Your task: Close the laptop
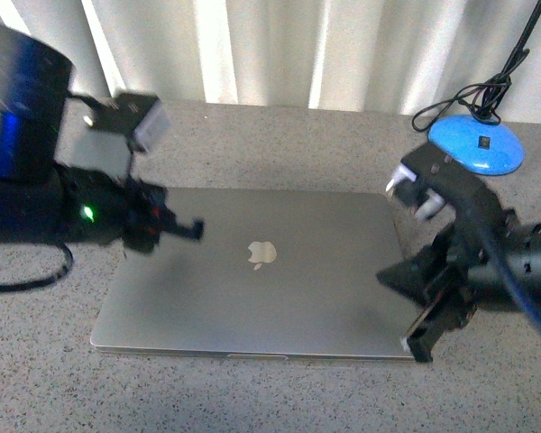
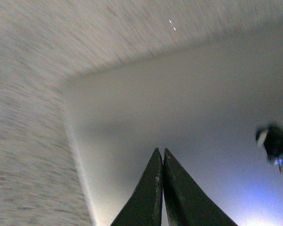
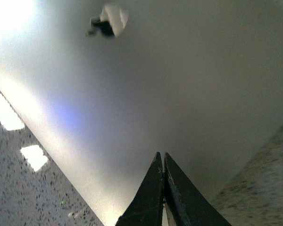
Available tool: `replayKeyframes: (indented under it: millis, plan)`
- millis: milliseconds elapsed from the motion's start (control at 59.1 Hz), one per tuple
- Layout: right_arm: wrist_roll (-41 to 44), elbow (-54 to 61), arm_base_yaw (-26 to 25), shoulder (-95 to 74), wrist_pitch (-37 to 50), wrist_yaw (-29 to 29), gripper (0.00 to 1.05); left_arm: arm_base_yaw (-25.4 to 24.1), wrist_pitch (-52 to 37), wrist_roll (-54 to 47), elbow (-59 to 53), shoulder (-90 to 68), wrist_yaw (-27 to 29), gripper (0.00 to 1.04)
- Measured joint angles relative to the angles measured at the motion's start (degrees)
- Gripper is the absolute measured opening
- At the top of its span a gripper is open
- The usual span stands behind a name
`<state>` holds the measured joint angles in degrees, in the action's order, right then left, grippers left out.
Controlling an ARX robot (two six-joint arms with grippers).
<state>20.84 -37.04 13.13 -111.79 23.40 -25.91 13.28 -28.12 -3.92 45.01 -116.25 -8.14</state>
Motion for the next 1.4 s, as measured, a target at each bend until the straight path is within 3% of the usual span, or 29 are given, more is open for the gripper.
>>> replayKeyframes:
  millis: [68, 186, 372, 440, 524, 643, 812, 845, 879, 913, 947, 998, 1048, 1285, 1403]
  plan:
    - [-2.16, 0.55, -0.9, 5.6, 1.92, 2.01, 0.01, -3.04, -6.6, 6.21, -1.57, 4.59, 3.32, 0.04]
    - [-5.79, 1.03, -3.65, 16.81, 2.91, 5.55, 0.01, -9.53, -15.91, 15.47, -6.03, 16.41, 15.45, 0.04]
    - [-10.67, 4.57, -9.11, 31.91, 1.92, 6.54, 0.01, -17.22, -16.87, 26.08, -14.49, 32.3, 30.64, 0.04]
    - [-12.48, 6.38, -11.5, 37.42, -0.44, 5.77, 0.07, -18.16, -16.87, 27.91, -15.15, 34.84, 31.69, 0.12]
    - [-14.73, 7.93, -14.34, 44.04, -4.79, 4.28, 0.23, -18.27, -16.85, 28.79, -15.17, 35.43, 31.5, 0.28]
    - [-15.8, 8.11, -14.86, 44.94, -5.16, 4.13, 0.48, -17.75, -16.81, 29.53, -15.47, 34.95, 30.69, 0.51]
    - [-16.2, 8.28, -14.86, 44.89, -5.16, 4.02, 0.76, -17.84, -16.81, 29.7, -15.47, 34.95, 30.86, 0.81]
    - [-16.2, 8.28, -14.84, 44.87, -5.16, 3.91, 0.83, -18.71, -18.51, 27.41, -16.06, 34.86, 26.71, 0.81]
    - [-16.33, 8.33, -14.84, 44.83, -5.01, 4.17, 0.88, -19.63, -23.08, 23.58, -17.86, 34.95, 17.64, 0.73]
    - [-17.29, 9.62, -14.25, 44.35, -0.83, 8.09, 0.86, -19.89, -25.64, 20.02, -19.37, 35.34, 12.96, 0.68]
    - [-18.16, 12.72, -13.68, 44.15, 8.04, 15.61, 0.79, -19.89, -27.3, 14.88, -21.44, 36.44, 6.4, 0.61]
    - [-18.73, 16.61, -13.38, 44.35, 17.09, 22.21, 0.71, -19.41, -27.82, 10.86, -23.85, 38.51, 3.02, 0.52]
    - [-19.04, 19.39, -13.35, 45.53, 22.51, 24.94, 0.62, -18.84, -27.89, 8.41, -25.9, 40.44, 2.58, 0.43]
    - [-19.65, 26.43, -13.31, 53.64, 23.5, 25.49, 0.2, -17.29, -26.73, 5.16, -33.27, 49.24, 4.13, 0.03]
    - [-19.58, 29.0, -13.22, 57.99, 21.77, 25.53, 0.01, -14.14, -24.55, 4.7, -36.46, 54.31, 8.09, 0.04]
